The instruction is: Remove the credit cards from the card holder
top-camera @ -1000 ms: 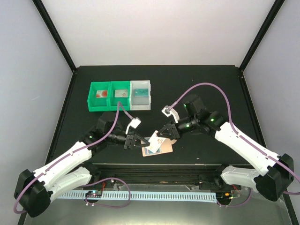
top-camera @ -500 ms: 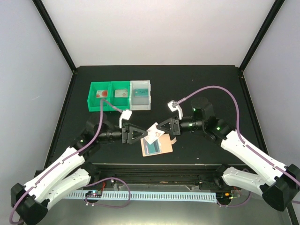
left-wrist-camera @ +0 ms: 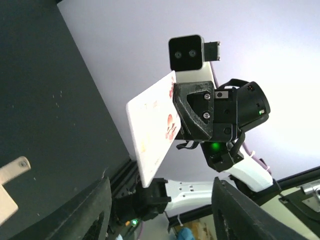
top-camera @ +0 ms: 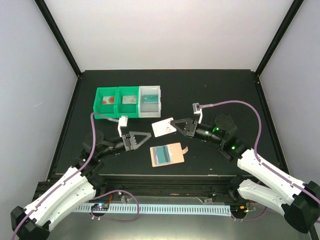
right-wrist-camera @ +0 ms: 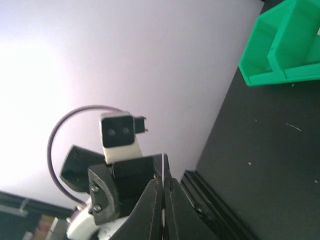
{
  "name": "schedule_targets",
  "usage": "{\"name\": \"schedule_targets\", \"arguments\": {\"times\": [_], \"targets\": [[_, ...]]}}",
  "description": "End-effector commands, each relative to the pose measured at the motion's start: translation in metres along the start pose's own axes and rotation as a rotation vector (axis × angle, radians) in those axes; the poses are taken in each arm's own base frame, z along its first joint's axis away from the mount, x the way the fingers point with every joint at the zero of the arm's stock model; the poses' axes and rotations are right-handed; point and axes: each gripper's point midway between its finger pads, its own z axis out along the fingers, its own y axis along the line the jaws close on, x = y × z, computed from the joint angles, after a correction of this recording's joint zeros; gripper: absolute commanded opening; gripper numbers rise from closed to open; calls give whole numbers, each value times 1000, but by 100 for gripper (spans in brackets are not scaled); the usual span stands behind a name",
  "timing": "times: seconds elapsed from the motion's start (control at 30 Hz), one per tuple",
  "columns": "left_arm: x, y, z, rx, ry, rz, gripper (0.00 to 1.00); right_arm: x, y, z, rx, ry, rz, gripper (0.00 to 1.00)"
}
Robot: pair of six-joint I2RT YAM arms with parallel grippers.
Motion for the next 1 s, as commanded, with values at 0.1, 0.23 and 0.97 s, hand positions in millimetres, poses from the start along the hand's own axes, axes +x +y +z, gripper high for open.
{"name": "schedule_targets", "arguments": {"times": [0.1, 0.23, 0.97], "targets": [[-22, -12, 7, 69, -83, -64, 50, -32, 15, -1, -78, -168, 84, 1], [-25, -11, 15, 85, -71, -71, 43, -34, 11, 6, -72, -161, 97, 1], [-22, 31, 18, -86, -34, -16, 2, -1, -39, -13, 121, -105, 9, 54]]}}
